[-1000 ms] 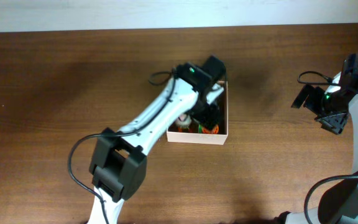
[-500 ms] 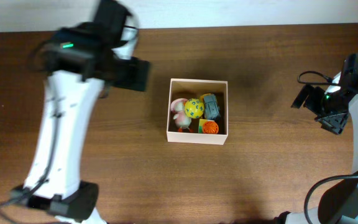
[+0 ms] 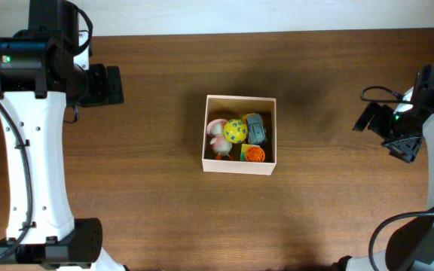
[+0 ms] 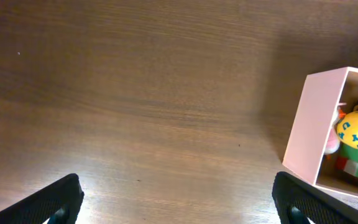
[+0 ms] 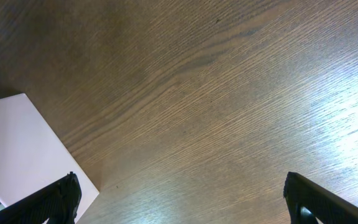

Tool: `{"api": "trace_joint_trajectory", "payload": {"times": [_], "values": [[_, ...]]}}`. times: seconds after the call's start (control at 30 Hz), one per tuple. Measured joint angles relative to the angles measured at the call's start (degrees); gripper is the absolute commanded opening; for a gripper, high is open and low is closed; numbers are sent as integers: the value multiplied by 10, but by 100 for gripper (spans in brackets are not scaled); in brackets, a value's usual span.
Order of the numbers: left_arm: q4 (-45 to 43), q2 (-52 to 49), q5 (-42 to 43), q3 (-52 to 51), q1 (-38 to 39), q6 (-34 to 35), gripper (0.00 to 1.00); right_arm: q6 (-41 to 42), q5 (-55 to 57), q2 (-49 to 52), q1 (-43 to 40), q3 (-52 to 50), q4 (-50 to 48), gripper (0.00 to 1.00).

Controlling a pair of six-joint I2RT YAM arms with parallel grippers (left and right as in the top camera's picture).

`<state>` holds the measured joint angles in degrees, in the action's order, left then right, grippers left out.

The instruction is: Pack container

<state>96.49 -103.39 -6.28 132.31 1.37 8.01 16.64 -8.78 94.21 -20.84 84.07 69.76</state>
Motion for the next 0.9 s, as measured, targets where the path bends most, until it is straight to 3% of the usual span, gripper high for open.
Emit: {"api": "trace_joint_trajectory", "payload": {"times": [0.2, 0.43, 0.53, 0.73, 0.9], "values": [[0, 0, 0, 0, 0, 0, 99, 0, 2, -52, 54, -2, -1, 99], [1, 0, 0, 0, 0, 0, 99, -6, 1, -200, 247, -3, -8, 99], [1, 0, 0, 0, 0, 0, 99, -22, 36, -251, 288, -3, -53, 99], [2, 0, 0, 0, 0, 0, 99, -35, 88, -363, 255, -82, -236, 99], [2, 0, 0, 0, 0, 0, 99, -37, 104, -495, 192, -260, -348, 99]]}}
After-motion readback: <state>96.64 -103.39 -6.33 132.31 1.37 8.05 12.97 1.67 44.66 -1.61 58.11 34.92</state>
